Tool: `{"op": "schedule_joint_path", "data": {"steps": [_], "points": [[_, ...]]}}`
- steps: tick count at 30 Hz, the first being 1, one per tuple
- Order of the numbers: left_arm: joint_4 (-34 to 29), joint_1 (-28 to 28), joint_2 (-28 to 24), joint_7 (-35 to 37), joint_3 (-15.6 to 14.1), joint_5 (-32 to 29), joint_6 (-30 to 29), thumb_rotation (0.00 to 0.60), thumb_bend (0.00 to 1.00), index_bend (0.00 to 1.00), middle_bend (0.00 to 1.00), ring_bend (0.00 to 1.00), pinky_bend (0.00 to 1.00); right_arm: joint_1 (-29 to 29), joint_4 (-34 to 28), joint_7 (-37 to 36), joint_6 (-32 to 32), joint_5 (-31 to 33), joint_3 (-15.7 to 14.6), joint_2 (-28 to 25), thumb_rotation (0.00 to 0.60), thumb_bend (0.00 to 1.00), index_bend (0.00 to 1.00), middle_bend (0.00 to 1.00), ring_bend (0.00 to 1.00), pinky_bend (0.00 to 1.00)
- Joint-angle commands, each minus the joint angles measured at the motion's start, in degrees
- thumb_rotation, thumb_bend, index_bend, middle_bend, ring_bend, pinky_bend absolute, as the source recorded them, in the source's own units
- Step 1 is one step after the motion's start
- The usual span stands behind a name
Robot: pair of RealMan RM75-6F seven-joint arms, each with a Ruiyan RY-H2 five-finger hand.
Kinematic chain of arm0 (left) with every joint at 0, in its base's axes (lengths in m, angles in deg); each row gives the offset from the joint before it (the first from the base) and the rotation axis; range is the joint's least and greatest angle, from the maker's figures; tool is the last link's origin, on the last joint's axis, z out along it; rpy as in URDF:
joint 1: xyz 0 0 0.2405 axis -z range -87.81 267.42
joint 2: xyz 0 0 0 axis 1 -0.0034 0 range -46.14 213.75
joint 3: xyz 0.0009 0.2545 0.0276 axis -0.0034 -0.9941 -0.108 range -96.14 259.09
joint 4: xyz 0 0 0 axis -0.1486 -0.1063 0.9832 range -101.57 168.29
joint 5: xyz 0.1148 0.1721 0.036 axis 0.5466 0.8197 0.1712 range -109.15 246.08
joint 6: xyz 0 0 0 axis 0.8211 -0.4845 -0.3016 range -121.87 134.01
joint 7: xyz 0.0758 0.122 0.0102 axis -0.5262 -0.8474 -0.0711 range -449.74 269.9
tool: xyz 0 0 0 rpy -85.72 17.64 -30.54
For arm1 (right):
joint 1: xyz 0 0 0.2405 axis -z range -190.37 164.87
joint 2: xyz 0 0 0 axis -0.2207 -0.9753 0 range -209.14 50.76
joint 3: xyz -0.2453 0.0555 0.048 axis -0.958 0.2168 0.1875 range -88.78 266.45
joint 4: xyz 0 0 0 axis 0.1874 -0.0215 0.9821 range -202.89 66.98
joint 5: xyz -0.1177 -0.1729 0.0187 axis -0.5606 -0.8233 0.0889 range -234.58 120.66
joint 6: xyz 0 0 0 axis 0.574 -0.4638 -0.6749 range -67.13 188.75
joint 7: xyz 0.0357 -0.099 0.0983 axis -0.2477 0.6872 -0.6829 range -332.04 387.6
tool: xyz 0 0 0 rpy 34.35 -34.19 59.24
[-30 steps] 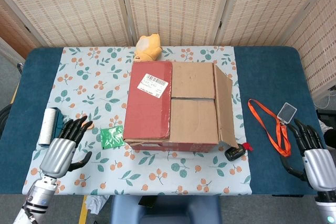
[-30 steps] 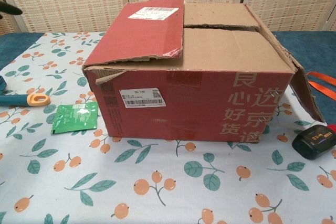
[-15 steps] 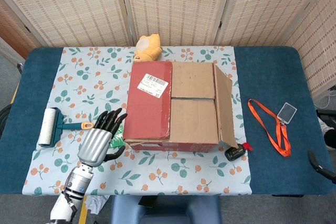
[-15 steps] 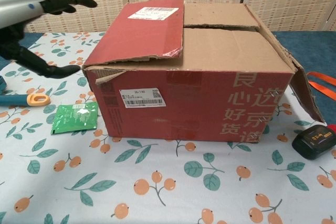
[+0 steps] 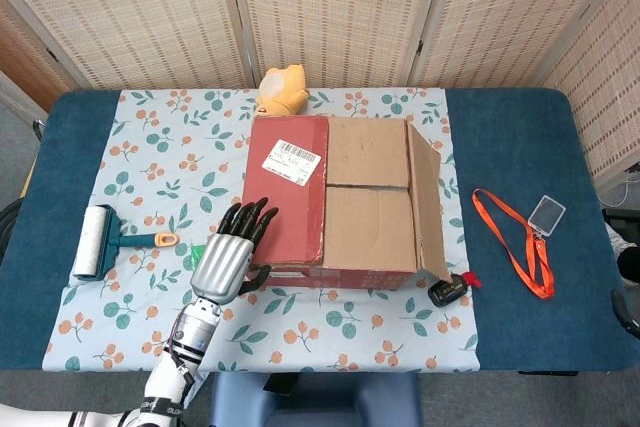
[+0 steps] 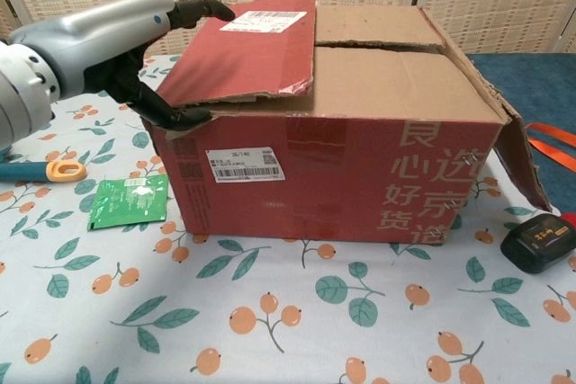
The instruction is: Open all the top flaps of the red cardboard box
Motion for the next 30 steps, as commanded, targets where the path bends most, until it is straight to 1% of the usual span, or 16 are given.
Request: {"op": "schedule_joint_path", "data": {"steps": [1, 9, 19, 30], "points": [[-0.04, 0.59, 0.52, 0.25, -0.21, 0.0, -0.18, 0.6, 0.42, 0.0, 0.0, 0.0, 0.04, 0.05, -0.13, 0.12, 0.24, -0.39, -0.01, -0.02, 0.6, 0.42, 0.0, 0.0, 0.0, 0.0], [1.39, 2.33, 1.68, 1.19, 0.47, -0.82, -0.76, 0.6, 0.42, 0.0, 0.0, 0.0, 0.05, 0.34, -0.35, 0.06, 0.75, -0.84, 0.16, -0.13, 0.6, 0.42, 0.0, 0.0, 0.0, 0.0], [3.73, 4.68, 2.61, 1.0, 0.16, -3.01, 0.13, 0.6, 0.41, 0.0, 0.0, 0.0, 0.05, 0.88, -0.29, -1.06, 0.87, -1.01, 0.44, -0.46, 0.6, 0.42, 0.0, 0.0, 0.0, 0.0], [4.69, 5.81, 3.2, 1.34, -0.71, -3.02, -0.9, 0.6, 0.41, 0.0, 0.0, 0.0, 0.05, 1.04, -0.38, -1.16, 1.55, -1.63, 0.38, -0.53, 0.6, 0.42, 0.0, 0.0, 0.0, 0.0]]}}
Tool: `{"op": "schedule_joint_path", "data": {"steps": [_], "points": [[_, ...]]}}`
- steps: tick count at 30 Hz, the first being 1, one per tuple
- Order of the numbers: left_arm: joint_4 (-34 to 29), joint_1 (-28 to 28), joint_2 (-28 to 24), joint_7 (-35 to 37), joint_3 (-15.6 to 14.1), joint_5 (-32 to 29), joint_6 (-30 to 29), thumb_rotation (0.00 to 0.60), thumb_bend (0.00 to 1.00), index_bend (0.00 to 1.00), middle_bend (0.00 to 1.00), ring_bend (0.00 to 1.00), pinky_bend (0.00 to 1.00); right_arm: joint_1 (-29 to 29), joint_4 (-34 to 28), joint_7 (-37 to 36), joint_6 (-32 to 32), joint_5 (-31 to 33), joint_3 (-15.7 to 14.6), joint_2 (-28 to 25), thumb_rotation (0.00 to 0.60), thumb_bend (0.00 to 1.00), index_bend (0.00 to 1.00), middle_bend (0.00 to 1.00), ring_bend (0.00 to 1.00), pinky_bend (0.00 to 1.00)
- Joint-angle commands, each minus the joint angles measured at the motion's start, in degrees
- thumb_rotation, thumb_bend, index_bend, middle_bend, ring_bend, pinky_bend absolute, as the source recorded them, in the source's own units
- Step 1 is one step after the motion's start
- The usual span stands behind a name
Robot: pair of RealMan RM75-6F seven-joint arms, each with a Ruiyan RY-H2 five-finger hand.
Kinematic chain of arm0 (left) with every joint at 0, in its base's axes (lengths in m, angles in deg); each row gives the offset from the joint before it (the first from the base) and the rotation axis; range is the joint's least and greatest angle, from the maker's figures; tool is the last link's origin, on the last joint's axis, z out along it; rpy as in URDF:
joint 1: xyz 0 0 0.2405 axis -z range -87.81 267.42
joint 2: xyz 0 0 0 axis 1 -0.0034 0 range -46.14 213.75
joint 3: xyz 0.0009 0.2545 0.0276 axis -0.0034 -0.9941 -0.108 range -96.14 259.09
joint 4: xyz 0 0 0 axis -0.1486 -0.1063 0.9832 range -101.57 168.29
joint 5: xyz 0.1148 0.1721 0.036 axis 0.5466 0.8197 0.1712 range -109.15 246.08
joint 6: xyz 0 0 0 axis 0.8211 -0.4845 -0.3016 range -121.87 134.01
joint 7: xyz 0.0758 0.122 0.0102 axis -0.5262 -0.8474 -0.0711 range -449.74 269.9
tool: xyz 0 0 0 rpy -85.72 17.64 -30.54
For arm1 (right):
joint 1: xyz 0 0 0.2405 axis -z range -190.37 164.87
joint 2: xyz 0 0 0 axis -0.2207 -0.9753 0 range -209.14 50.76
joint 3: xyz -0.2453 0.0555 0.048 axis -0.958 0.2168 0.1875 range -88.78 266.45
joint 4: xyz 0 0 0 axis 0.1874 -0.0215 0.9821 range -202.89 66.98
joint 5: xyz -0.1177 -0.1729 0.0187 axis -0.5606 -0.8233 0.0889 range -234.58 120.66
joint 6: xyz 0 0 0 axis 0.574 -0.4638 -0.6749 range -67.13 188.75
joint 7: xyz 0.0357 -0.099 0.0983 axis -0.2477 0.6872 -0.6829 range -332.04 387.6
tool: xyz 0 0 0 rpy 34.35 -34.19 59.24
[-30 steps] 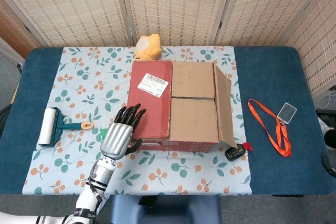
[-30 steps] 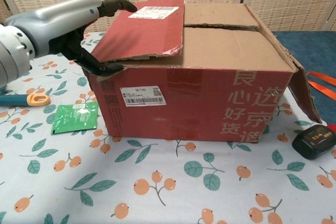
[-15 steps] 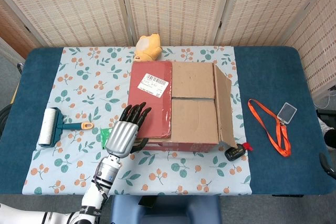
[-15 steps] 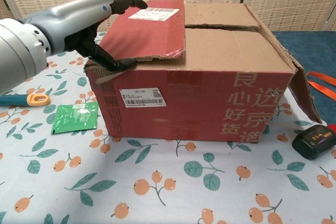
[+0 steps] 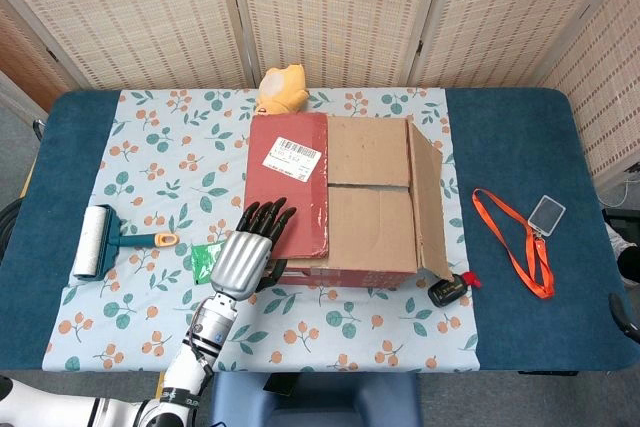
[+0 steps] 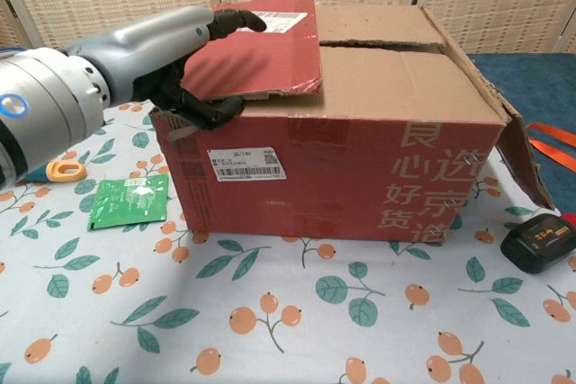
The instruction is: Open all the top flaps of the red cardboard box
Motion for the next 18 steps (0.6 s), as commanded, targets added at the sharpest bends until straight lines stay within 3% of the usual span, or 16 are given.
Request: {"op": "schedule_joint_path", "data": {"steps": [1, 18], "points": [[0.18, 0.2, 0.21, -0.18, -0.21, 0.64, -0.74, 0.6, 0.41, 0.0, 0.0, 0.0, 0.05, -0.18, -0.13, 0.18, 0.53, -0.46, -0.22, 0.0, 0.6, 0.42, 0.0, 0.0, 0.0, 0.0], [9.72, -0.17, 4.38, -5.2, -1.96, 13.04, -10.64, 0.6, 0.42, 0.0, 0.0, 0.0, 0.05, -0.41, -0.66, 1.38, 1.81, -1.86, -0.89, 0.06, 0.6, 0.42, 0.0, 0.0, 0.0, 0.0]]}}
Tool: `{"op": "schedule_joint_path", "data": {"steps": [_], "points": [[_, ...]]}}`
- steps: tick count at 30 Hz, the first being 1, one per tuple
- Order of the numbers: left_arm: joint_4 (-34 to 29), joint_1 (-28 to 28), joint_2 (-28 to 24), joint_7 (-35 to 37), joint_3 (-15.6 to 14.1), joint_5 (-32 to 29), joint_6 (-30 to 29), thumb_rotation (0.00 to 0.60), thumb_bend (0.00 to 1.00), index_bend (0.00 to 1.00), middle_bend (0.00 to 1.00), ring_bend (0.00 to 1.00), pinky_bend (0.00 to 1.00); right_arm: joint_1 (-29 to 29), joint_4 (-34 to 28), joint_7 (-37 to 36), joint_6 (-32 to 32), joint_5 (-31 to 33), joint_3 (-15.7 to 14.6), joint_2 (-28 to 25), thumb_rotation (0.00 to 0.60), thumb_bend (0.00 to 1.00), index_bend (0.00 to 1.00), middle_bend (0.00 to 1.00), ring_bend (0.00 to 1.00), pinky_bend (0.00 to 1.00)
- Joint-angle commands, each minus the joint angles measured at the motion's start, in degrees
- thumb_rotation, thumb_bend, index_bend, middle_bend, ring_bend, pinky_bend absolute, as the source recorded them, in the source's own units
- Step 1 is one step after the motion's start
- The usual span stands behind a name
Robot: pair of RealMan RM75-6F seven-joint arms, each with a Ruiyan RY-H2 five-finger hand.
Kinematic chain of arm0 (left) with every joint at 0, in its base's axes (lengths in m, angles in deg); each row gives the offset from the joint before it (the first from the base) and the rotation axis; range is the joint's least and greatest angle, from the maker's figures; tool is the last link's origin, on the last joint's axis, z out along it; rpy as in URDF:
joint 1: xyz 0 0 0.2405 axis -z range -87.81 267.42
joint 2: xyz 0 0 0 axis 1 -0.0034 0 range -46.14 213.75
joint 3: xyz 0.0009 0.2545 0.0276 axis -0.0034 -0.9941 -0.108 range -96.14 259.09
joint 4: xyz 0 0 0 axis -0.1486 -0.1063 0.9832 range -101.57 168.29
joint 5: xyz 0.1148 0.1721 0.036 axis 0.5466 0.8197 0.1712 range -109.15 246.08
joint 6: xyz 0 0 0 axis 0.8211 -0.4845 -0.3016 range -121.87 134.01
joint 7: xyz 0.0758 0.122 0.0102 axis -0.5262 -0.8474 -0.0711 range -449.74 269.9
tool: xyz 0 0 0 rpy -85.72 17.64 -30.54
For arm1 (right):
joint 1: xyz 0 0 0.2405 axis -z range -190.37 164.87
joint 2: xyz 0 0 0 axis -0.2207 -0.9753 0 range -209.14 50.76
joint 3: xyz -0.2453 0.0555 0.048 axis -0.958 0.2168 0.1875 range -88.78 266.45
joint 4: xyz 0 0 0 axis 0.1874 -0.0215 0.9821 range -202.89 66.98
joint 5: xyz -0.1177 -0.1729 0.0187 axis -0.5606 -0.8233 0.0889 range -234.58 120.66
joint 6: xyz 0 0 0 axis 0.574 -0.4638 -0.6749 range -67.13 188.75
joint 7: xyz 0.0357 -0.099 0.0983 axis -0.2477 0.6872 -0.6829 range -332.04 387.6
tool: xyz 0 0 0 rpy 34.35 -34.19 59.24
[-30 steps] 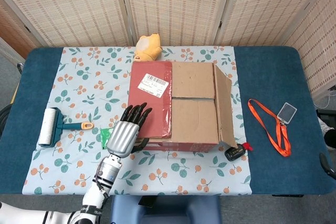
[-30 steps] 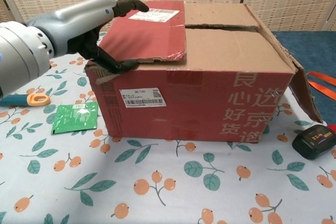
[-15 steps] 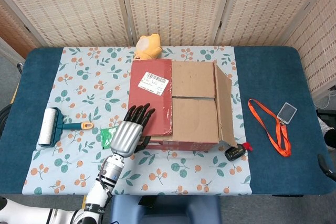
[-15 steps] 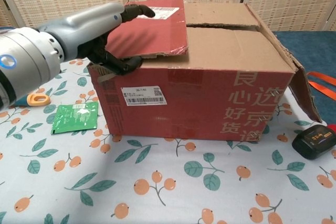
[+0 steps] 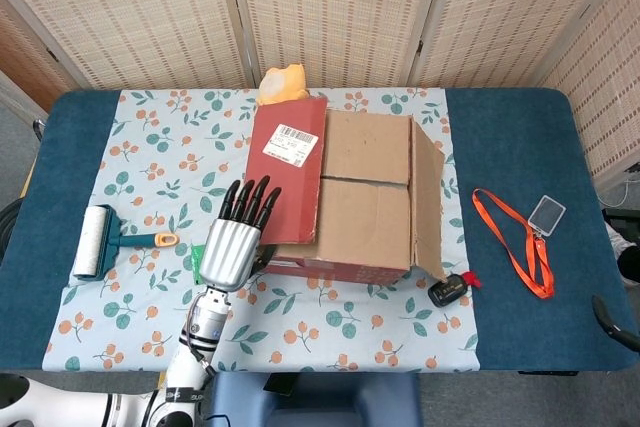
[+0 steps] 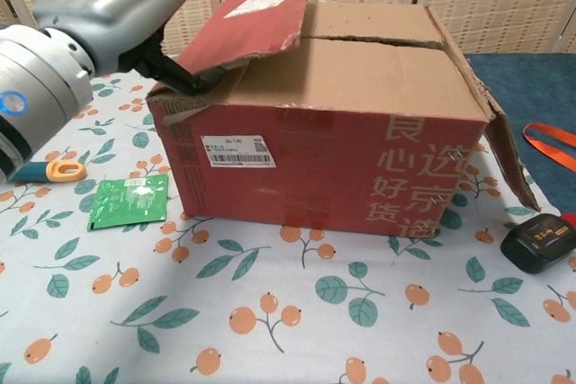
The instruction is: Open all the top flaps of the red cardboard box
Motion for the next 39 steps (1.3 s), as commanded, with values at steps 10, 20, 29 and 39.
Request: {"op": "schedule_joint_path", "data": {"steps": [10, 20, 29, 39], "points": [[5.46, -1.9, 3.05, -4.3, 0.27, 6.02, -6.4, 0.6, 0.42, 0.0, 0.0, 0.0, 0.01, 0.53, -0.27, 0.36, -0.66, -0.54, -0.22, -0.09, 0.6, 0.42, 0.0, 0.0, 0.0, 0.0], [5.98, -3.5, 2.38, -6.67, 2.09, 9.55, -9.83, 0.6, 0.42, 0.0, 0.0, 0.0, 0.0, 0.27, -0.45, 0.85, 0.38, -0.41, -0.37, -0.11, 0.6, 0.42, 0.0, 0.0, 0.0, 0.0], [2.9, -6.03, -0.68, -6.11, 3.74, 10.11, -11.47, 0.6, 0.42, 0.0, 0.0, 0.0, 0.0, -0.14, -0.88, 2.25, 1.36, -0.6, -0.52, 0.23, 0.6, 0.42, 0.0, 0.0, 0.0, 0.0], [0.57, -8.72, -4.51, -3.63, 5.22, 9.85, -12.31, 0.6, 0.42, 0.0, 0.0, 0.0, 0.0, -0.74, -1.15, 3.4, 2.84, -0.21, -0.55, 0.52, 0.6, 0.42, 0.0, 0.0, 0.0, 0.0]]}}
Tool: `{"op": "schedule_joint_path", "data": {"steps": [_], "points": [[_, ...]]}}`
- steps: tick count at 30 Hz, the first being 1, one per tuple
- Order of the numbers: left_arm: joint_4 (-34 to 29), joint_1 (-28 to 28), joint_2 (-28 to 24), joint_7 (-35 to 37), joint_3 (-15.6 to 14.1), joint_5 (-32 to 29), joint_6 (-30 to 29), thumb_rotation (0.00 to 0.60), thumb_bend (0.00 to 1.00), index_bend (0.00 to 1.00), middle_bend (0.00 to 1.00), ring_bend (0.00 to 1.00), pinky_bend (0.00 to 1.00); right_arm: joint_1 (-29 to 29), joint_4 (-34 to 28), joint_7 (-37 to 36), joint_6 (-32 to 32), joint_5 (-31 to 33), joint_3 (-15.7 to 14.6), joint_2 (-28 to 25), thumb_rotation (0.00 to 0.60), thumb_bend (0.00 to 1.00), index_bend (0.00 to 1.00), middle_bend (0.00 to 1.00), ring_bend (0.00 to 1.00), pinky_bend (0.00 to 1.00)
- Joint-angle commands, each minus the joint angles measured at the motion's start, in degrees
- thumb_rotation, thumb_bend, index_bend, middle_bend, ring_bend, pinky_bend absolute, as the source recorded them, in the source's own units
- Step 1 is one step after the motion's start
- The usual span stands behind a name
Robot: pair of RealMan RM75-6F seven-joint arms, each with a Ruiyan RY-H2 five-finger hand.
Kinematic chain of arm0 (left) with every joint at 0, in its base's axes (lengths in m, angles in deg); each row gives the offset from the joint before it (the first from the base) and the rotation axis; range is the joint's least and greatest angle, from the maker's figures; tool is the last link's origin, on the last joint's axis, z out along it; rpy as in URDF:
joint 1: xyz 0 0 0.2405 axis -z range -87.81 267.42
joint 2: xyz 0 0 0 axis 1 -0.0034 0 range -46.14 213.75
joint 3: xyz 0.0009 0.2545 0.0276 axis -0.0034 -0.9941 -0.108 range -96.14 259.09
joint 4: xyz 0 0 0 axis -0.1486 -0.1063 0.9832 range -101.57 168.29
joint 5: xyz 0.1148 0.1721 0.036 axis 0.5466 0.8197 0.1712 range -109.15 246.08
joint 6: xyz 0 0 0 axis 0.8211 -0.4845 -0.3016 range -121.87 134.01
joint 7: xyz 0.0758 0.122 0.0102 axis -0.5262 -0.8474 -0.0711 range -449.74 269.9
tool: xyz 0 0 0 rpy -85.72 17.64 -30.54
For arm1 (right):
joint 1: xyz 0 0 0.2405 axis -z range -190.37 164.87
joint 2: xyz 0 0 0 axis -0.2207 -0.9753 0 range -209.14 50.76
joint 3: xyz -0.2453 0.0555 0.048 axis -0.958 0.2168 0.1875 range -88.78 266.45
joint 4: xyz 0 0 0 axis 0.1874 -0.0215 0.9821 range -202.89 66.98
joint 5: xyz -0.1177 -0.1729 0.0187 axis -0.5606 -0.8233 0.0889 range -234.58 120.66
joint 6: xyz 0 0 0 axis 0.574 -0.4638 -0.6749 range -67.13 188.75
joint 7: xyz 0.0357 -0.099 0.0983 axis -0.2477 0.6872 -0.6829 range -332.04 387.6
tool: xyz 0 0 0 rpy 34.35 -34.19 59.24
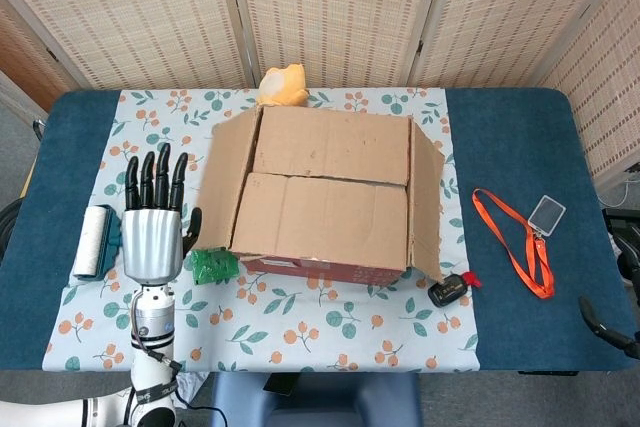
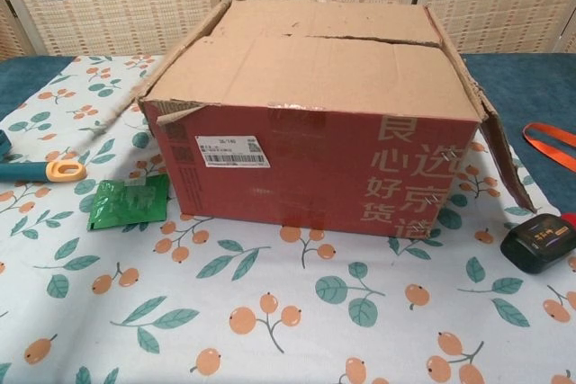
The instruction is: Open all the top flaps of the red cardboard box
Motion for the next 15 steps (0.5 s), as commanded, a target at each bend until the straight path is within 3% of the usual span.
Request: {"op": "schedule_joint_path", "data": {"steps": [1, 5, 9, 15], "points": [[-0.59, -1.07, -1.12, 0.79, 0.36, -0.84, -0.23, 0.6, 0.42, 0.0, 0.0, 0.0, 0.0, -0.05, -0.07, 0.19, 0.08, -0.05, -0.03, 0.05, 0.6, 0.42, 0.0, 0.0, 0.0, 0.0], [-2.76, -3.4, -3.55, 2.41, -0.62, -2.53, -0.04, 0.6, 0.42, 0.0, 0.0, 0.0, 0.0, -0.31, -0.15, 0.87, 0.71, -0.48, -0.34, 0.12, 0.6, 0.42, 0.0, 0.0, 0.0, 0.0], [-6.72, -6.89, -8.76, 6.84, -4.5, -2.94, 1.64, 0.6, 0.42, 0.0, 0.0, 0.0, 0.0, -1.79, 0.08, 2.65, 3.13, -0.72, -0.3, 0.63, 0.6, 0.42, 0.0, 0.0, 0.0, 0.0], [-7.87, -11.61, -15.55, 13.42, -9.81, -1.32, 2.58, 0.6, 0.42, 0.0, 0.0, 0.0, 0.0, -9.38, -4.42, 5.3, 14.74, 0.15, 1.39, -3.01, 0.6, 0.42, 0.0, 0.0, 0.0, 0.0]]}}
